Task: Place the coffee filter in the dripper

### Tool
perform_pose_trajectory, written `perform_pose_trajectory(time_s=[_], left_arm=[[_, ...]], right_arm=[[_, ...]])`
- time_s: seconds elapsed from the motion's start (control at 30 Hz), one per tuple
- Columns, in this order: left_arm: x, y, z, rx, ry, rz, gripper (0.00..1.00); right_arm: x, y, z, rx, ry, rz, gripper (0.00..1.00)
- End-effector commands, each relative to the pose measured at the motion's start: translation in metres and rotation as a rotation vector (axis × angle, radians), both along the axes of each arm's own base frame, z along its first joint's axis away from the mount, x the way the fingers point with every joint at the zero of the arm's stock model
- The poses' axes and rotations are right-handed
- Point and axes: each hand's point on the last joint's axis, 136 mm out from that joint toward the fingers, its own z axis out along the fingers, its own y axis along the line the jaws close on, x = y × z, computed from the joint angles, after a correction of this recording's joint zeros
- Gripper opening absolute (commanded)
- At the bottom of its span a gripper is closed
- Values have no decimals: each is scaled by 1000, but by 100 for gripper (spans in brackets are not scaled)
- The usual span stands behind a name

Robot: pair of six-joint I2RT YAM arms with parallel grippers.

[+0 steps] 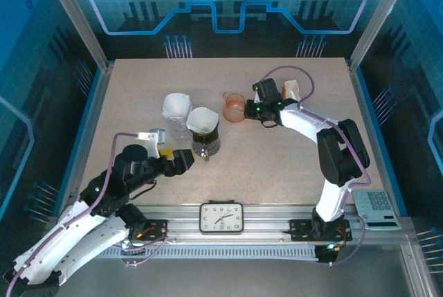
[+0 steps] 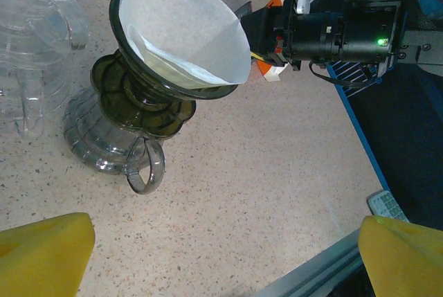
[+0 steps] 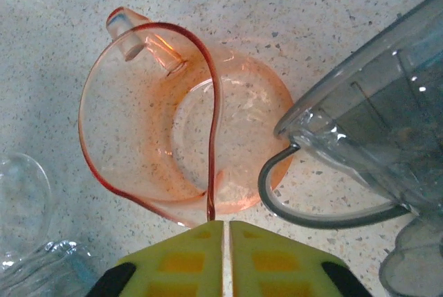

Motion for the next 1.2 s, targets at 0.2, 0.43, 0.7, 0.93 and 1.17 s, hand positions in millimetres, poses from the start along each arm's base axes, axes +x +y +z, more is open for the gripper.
perform_pose_trajectory(time_s=[0.2, 0.43, 0.7, 0.93, 1.17], left_arm=[[2, 4, 3, -15, -9, 27, 99], [3, 4, 3, -19, -16, 32, 99], [2, 4, 3, -28, -15, 28, 99], [-1, 7, 1, -41, -32, 31, 99], [-6, 7, 2, -45, -50, 12, 99]], right_arm=[[-41, -12, 11, -41, 31, 70, 9], [-36, -15, 39, -55, -25, 71, 45], [22, -54, 39, -250, 17, -73, 52], [46, -78, 26, -396, 85, -175, 60], [57, -77, 28, -481, 97, -191, 66]])
